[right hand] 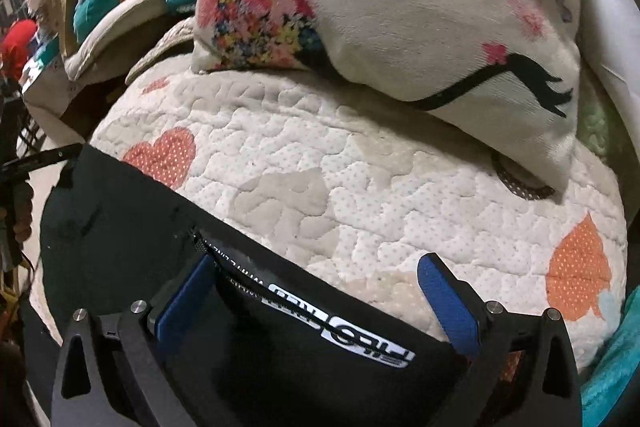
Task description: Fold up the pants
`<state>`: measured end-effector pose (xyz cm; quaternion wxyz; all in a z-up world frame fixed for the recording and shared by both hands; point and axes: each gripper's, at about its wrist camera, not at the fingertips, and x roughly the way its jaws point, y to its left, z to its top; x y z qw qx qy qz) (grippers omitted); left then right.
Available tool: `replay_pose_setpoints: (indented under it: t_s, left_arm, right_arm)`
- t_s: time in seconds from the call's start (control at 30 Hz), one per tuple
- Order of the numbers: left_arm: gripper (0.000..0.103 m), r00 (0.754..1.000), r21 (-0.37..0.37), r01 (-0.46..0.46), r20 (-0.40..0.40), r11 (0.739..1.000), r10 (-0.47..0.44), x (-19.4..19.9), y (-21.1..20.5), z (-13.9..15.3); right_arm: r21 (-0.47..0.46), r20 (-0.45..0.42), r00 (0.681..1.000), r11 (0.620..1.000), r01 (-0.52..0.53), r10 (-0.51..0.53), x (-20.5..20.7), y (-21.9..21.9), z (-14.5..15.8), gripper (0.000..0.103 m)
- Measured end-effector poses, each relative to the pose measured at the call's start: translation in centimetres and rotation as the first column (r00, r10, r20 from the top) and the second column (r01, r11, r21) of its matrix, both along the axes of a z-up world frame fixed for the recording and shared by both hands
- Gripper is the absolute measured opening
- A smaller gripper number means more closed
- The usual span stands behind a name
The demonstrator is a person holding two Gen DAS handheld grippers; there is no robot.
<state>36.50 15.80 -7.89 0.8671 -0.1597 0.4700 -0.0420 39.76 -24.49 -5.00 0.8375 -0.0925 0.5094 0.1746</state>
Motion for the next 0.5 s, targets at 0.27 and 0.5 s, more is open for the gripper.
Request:
replay_pose_setpoints:
  t_s: [0.27,0.5]
  left_arm:
    - [0.013,1.000,0.084,0.009,0.025,0.996,-0.011,-0.6,-0.5,1.4]
    - [0.013,0.996,0.164,-0.001,0.087,0.986,-0.014,-3.0,-1.2,5.5]
  right_arm:
    - [-0.012,-0.039,0.991,0.992,-0.125,0.124,-0.7,3.0,-0.3,0.045]
    - [0.019,-0.032,0.995,0.995,-0.094,0.094,-2.8,2.5,1.9,0.011]
